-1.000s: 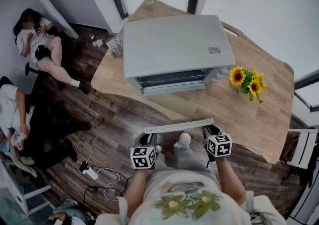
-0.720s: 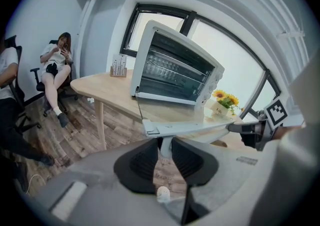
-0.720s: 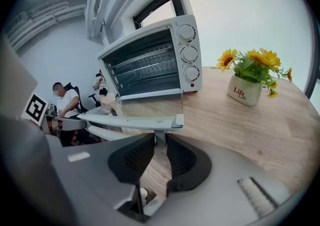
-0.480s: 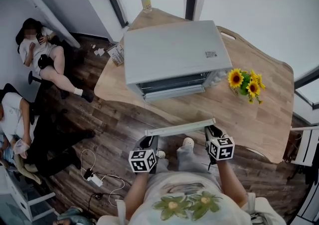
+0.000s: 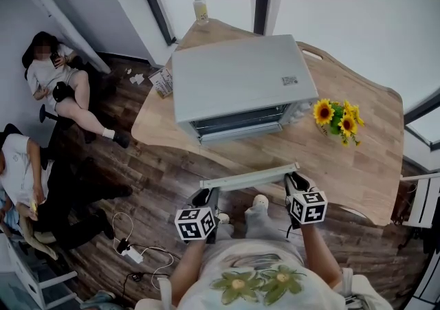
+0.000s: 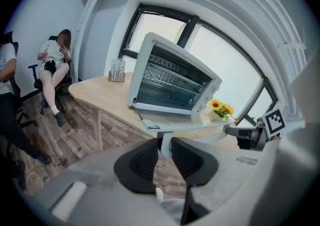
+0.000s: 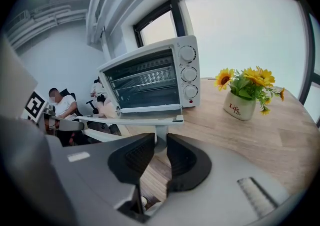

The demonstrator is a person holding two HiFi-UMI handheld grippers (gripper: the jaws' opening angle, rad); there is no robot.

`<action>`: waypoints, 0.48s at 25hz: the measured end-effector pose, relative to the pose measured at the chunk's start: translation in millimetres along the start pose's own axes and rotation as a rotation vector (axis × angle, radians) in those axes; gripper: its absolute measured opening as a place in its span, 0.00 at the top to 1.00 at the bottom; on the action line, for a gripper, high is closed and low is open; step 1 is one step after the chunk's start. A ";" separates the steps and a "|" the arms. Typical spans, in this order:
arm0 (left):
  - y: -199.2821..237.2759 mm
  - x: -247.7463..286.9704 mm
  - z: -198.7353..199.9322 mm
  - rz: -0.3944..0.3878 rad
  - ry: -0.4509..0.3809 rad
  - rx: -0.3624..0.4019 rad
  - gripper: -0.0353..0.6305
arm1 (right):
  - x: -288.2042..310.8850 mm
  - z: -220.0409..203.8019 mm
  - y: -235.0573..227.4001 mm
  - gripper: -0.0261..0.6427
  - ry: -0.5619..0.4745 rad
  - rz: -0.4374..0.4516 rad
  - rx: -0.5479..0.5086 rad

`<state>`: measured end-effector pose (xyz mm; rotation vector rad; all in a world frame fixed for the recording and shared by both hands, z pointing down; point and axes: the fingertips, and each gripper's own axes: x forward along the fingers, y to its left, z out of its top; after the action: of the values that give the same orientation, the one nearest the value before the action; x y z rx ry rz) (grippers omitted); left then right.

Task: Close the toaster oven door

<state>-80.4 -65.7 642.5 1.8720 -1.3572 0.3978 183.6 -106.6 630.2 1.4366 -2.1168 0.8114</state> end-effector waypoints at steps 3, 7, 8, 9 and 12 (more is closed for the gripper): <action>-1.3 -1.8 7.1 -0.001 0.009 -0.007 0.80 | -1.9 7.2 1.0 0.84 -0.012 -0.002 0.001; -3.5 -4.9 16.8 -0.003 0.012 -0.011 0.80 | -5.0 17.3 2.7 0.84 -0.036 0.005 0.002; -4.2 -5.9 19.6 -0.003 0.011 -0.011 0.80 | -5.8 20.1 3.0 0.84 -0.042 0.008 0.003; -4.8 -6.9 22.4 -0.004 0.009 -0.012 0.80 | -6.7 22.9 3.5 0.84 -0.048 0.010 0.003; -6.1 -9.4 29.3 -0.008 0.003 -0.015 0.80 | -8.8 30.4 4.8 0.84 -0.062 0.013 0.004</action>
<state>-83.9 -80.2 614.9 1.8633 -1.3472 0.3859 181.0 -120.2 601.4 1.4690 -2.1734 0.7856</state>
